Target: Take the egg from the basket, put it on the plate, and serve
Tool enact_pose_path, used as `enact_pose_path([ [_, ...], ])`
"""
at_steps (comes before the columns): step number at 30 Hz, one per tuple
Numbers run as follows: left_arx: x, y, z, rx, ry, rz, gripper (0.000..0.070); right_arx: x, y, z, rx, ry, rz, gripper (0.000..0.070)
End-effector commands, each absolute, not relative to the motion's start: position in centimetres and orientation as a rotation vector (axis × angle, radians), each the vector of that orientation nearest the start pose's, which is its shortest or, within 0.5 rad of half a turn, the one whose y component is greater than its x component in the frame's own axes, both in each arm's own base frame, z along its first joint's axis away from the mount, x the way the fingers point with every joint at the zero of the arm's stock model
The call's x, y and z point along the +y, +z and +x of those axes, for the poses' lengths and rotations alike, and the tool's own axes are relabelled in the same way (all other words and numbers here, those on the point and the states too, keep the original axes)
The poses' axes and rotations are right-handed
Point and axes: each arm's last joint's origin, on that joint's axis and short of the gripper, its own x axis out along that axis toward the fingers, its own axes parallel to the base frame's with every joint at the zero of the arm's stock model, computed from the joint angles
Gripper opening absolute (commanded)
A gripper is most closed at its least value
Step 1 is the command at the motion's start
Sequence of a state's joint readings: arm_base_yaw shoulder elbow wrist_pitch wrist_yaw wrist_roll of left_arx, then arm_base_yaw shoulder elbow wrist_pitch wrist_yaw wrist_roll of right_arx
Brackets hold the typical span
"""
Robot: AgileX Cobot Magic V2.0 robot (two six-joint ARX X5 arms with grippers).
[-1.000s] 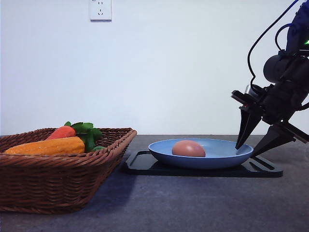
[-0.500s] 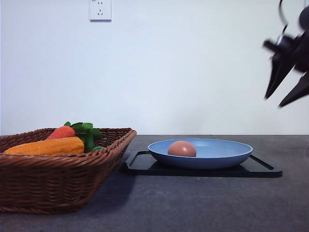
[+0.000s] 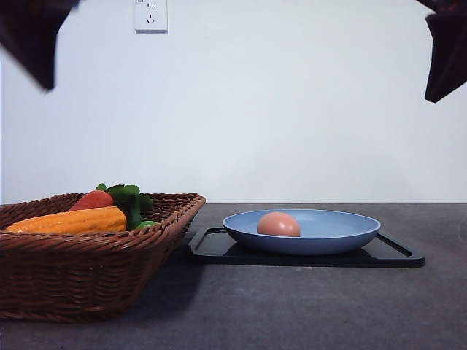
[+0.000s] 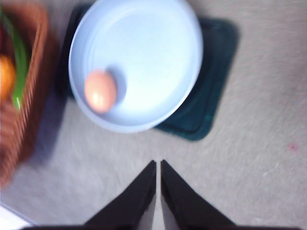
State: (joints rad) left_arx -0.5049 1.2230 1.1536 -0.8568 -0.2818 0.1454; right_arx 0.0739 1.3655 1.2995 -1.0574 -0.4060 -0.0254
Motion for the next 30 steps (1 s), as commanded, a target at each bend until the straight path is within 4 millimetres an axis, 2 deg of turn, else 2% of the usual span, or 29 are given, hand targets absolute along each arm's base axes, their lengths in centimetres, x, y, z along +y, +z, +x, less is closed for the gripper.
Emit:
enact_pose_path([
  [1,-9.7,31.8,21.8,0.859,-0.273,0.398,0.0000,3.4,32.0,24.8,1.074,0.426,0.099,0.0000],
  [4,-7.7,31.3,22.5,0.862,-0.298,0.247,0.0000,4.5,31.4,23.0,0.965,0.400,0.025,0.0000],
  [7,-6.3,30.9,22.1,0.816,-0.299,0.147,0.0000,5.3,30.6,21.3,0.836,0.382,0.002,0.0000],
  [10,-5.7,30.4,20.7,0.722,-0.298,0.102,0.0000,5.5,29.5,19.5,0.690,0.377,-0.002,0.0000],
  [16,-5.0,28.0,16.3,0.523,-0.308,-0.010,0.0000,5.6,26.4,17.0,0.491,0.394,0.035,0.0000],
  [21,-4.6,25.6,13.2,0.432,-0.332,-0.095,0.0000,5.6,22.9,15.6,0.387,0.420,0.065,0.0000],
  [24,-4.4,25.1,12.2,0.404,-0.337,-0.145,0.0000,5.6,21.2,15.3,0.369,0.424,0.098,0.0000],
  [30,-4.3,25.5,11.9,0.370,-0.335,-0.197,0.0000,5.6,20.7,15.3,0.370,0.419,0.125,0.0000],
])
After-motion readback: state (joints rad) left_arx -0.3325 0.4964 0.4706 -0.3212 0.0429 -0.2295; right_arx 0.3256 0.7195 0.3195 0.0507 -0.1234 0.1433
